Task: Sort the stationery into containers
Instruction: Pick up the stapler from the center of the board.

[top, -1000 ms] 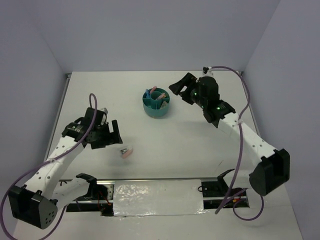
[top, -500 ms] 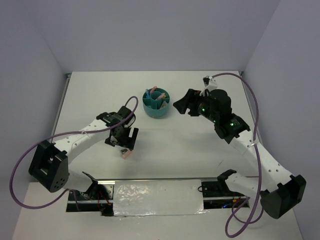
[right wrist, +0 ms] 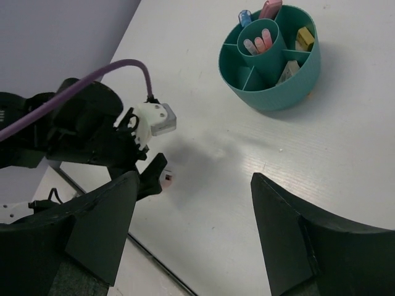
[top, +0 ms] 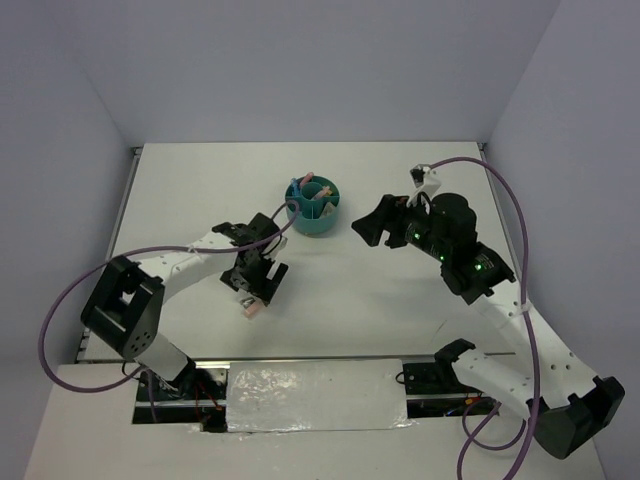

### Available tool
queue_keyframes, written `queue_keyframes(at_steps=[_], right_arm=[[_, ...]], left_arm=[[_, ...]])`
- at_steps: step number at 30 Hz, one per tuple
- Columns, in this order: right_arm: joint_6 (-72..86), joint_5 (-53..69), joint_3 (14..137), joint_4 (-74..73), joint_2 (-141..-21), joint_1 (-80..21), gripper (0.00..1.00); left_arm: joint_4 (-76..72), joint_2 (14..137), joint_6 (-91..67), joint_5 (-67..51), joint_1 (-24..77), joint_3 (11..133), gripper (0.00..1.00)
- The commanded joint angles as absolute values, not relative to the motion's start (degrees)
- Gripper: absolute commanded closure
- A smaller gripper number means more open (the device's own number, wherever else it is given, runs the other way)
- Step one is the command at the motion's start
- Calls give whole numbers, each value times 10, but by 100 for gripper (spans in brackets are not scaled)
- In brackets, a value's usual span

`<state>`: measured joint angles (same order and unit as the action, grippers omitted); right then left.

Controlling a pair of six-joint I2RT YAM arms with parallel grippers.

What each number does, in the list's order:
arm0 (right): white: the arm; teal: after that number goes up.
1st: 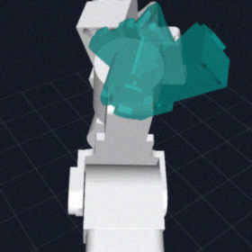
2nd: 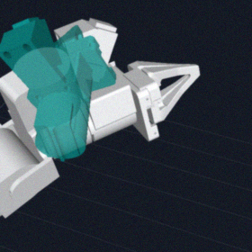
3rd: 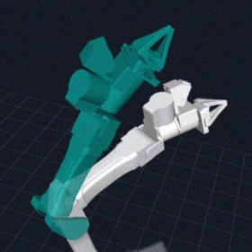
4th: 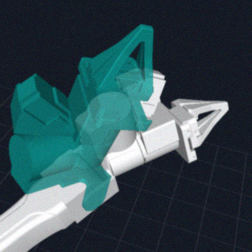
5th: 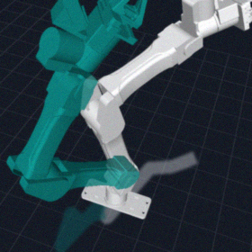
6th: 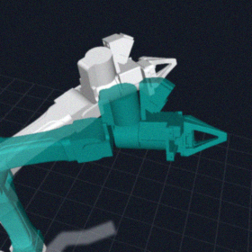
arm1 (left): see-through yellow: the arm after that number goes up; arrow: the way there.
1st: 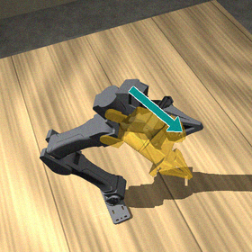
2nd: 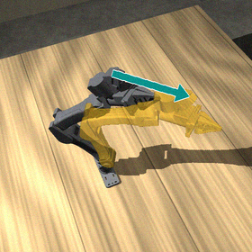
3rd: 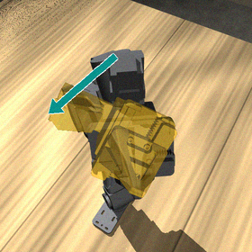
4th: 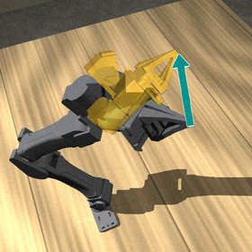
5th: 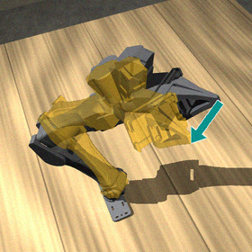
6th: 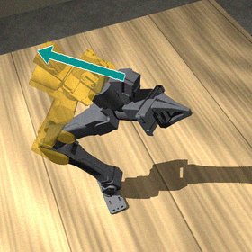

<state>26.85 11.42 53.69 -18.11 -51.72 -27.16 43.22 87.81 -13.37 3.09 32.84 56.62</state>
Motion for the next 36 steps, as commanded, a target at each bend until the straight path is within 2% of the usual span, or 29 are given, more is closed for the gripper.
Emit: queue_keyframes(at_steps=[1, 6, 15, 16, 17, 19, 24, 25, 29, 36], right_arm=[[244, 125, 541, -188, -497, -276, 19], [225, 115, 541, -196, -482, -275, 17], [196, 98, 558, -221, -468, -274, 15], [194, 100, 563, -224, -470, -274, 14], [192, 101, 566, -225, -473, -275, 14], [191, 103, 572, -226, -476, -274, 14], [196, 115, 583, -222, -498, -275, 12], [199, 130, 586, -224, -511, -275, 12], [270, 156, 606, -241, -544, -275, 12], [477, 141, 563, -232, -507, -275, 16]], left_arm=[[439, 908, -123, 21, 336, 580, 1], [436, 949, -134, 36, 343, 578, 2], [407, 965, -193, 37, 352, 553, 28], [410, 958, -197, 46, 352, 553, 44], [408, 955, -202, 48, 352, 553, 49], [397, 944, -208, 39, 352, 546, 52], [359, 905, -249, 4, 366, 552, 77], [353, 897, -260, 4, 373, 559, 85], [305, 826, -265, 38, 423, 601, 99], [123, 663, -245, 4, 475, 546, 100]])
